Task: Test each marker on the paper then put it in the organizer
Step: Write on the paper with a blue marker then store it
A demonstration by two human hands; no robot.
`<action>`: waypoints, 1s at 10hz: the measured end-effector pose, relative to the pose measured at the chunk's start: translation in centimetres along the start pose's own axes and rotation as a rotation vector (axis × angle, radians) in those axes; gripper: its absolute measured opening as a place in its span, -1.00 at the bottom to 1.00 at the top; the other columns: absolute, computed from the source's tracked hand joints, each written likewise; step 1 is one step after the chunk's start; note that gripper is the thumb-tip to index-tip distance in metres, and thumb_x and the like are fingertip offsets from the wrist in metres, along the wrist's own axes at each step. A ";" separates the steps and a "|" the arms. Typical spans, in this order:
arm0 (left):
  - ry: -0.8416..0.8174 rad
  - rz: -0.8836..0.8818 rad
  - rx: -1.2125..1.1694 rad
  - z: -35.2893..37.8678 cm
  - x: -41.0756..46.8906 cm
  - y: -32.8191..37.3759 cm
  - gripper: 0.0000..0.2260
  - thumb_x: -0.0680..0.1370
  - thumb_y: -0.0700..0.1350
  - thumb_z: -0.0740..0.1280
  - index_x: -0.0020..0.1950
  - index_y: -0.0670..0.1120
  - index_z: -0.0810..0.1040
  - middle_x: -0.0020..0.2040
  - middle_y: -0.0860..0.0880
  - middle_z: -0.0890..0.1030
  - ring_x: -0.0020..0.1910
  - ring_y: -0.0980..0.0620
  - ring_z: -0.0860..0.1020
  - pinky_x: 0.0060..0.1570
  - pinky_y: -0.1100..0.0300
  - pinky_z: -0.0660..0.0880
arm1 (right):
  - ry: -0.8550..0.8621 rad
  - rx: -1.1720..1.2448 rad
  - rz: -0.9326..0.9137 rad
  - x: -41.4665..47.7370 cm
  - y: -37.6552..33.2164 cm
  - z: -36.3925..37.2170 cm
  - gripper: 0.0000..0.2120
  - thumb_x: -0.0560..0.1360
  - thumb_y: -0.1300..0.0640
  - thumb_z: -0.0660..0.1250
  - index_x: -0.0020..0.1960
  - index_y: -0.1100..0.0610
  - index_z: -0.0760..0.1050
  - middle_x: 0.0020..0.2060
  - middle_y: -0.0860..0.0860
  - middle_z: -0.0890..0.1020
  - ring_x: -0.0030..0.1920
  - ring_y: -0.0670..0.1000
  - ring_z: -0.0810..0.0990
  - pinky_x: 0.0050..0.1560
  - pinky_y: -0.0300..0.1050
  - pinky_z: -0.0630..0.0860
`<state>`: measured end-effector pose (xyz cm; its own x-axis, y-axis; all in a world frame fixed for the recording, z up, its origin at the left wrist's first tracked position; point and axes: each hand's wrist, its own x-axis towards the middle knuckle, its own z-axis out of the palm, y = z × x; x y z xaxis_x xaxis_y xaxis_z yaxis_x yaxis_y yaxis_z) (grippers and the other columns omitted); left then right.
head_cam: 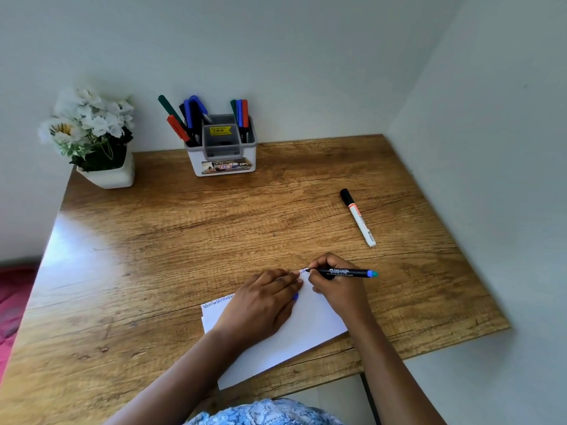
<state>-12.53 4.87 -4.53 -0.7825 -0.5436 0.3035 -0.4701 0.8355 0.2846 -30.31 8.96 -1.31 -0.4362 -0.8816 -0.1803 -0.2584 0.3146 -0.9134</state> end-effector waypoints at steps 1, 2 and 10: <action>0.005 -0.002 0.003 0.0 0.0 -0.1 -0.66 0.59 0.01 0.15 0.27 -0.05 0.57 0.24 0.03 0.58 0.22 0.04 0.50 0.13 0.14 0.46 | -0.007 0.001 -0.001 0.0 0.0 0.0 -0.90 0.39 0.32 0.40 -0.22 0.14 0.57 -0.33 0.03 0.64 -0.31 -0.03 0.61 -0.22 0.10 0.62; -0.001 -0.002 -0.002 0.0 0.0 0.0 -0.66 0.59 0.01 0.15 0.27 -0.05 0.57 0.24 0.03 0.58 0.21 0.03 0.51 0.12 0.14 0.47 | -0.002 0.037 0.014 -0.1 -0.1 -0.1 -0.91 0.40 0.35 0.39 -0.20 0.18 0.57 -0.33 0.00 0.63 -0.31 -0.09 0.60 -0.23 0.01 0.63; -0.005 -0.015 -0.013 -0.1 0.0 0.0 -0.65 0.59 0.03 0.15 0.28 -0.04 0.56 0.24 0.04 0.58 0.22 0.04 0.50 0.12 0.14 0.47 | -0.010 0.060 -0.020 0.0 0.4 -0.3 -0.85 0.39 0.38 0.36 -0.21 0.15 0.57 -0.28 0.01 0.64 -0.26 -0.12 0.60 -0.22 -0.03 0.62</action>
<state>-12.49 4.85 -4.47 -0.7775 -0.5558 0.2942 -0.4766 0.8260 0.3009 -30.69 9.22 -1.52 -0.4225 -0.8912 -0.1650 -0.2148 0.2753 -0.9370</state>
